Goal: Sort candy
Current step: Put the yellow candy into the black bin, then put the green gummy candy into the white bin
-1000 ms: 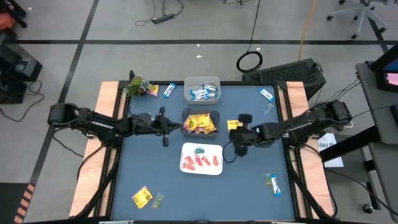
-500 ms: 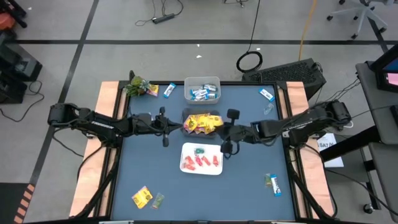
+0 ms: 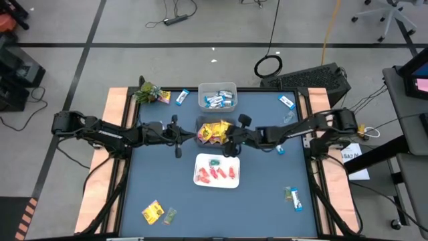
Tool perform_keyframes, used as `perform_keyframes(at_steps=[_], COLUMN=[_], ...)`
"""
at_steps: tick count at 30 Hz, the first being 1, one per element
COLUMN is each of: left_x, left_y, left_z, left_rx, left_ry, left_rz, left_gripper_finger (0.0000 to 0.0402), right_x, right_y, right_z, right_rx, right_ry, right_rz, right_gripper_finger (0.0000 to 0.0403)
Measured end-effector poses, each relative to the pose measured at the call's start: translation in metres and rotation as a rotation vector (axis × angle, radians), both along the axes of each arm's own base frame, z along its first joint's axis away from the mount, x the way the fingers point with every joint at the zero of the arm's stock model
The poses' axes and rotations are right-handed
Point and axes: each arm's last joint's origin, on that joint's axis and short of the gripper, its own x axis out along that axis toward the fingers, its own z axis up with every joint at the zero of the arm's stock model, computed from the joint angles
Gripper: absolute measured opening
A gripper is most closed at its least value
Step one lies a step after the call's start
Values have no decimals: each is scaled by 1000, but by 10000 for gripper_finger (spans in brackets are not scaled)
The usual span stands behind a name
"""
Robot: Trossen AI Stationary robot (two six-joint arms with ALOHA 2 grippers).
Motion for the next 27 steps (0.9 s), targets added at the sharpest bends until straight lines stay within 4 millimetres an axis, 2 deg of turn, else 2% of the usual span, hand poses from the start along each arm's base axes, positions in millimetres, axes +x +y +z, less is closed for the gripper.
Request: perform_keyframes(at_steps=[5,9,14,19,23,27], left_x=[0,0,0,0,0,0], left_y=[0,0,0,0,0,0], left_z=[0,0,0,0,0,0], left_rx=[1,2,2,2,1,1], left_ry=[-3,-3,-3,-3,-2,-1], left_rz=[0,0,0,0,0,0], left_gripper_finger=[2,2,2,2,2,2], right_x=[7,11,10,6,1,-1], right_y=[-3,-4,-5,-4,-5,-11], right_z=[-18,-21,-17,-1,10,12], right_rx=[30,62,58,34,14,7], right_ry=[10,-8,-19,-53,-62,-46], right_rz=[-14,-1,3,23,37,25], right_gripper_finger=[9,43,106,148,147,100])
